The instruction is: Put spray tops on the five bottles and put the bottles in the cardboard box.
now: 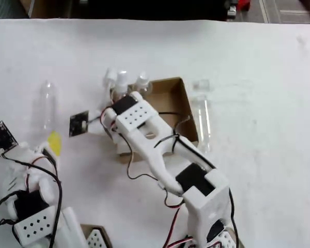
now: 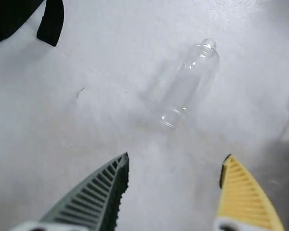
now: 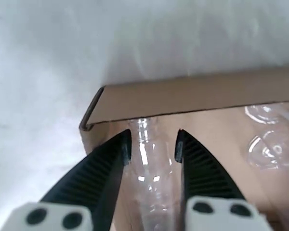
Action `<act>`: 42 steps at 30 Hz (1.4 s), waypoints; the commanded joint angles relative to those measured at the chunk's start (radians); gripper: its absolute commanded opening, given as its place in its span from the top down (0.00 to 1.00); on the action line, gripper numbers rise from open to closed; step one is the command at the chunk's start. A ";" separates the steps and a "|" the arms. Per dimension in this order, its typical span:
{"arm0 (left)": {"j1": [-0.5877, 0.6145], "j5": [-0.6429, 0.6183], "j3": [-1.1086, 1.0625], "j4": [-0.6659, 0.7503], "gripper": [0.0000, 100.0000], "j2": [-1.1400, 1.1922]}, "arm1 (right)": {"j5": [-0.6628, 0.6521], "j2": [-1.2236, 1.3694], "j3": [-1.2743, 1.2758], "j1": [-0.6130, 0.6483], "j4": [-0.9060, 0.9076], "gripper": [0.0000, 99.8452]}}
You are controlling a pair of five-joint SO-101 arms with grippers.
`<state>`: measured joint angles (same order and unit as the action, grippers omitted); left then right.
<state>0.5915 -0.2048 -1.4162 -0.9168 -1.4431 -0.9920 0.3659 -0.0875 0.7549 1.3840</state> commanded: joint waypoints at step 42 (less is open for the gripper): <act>-0.019 -0.012 0.008 0.032 0.71 -0.019 | 0.166 -0.044 -0.707 -0.064 0.340 0.98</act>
<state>0.5854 -0.2048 -1.4162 -0.9122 -1.4431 -0.8508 0.4273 -0.7718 0.6736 1.6939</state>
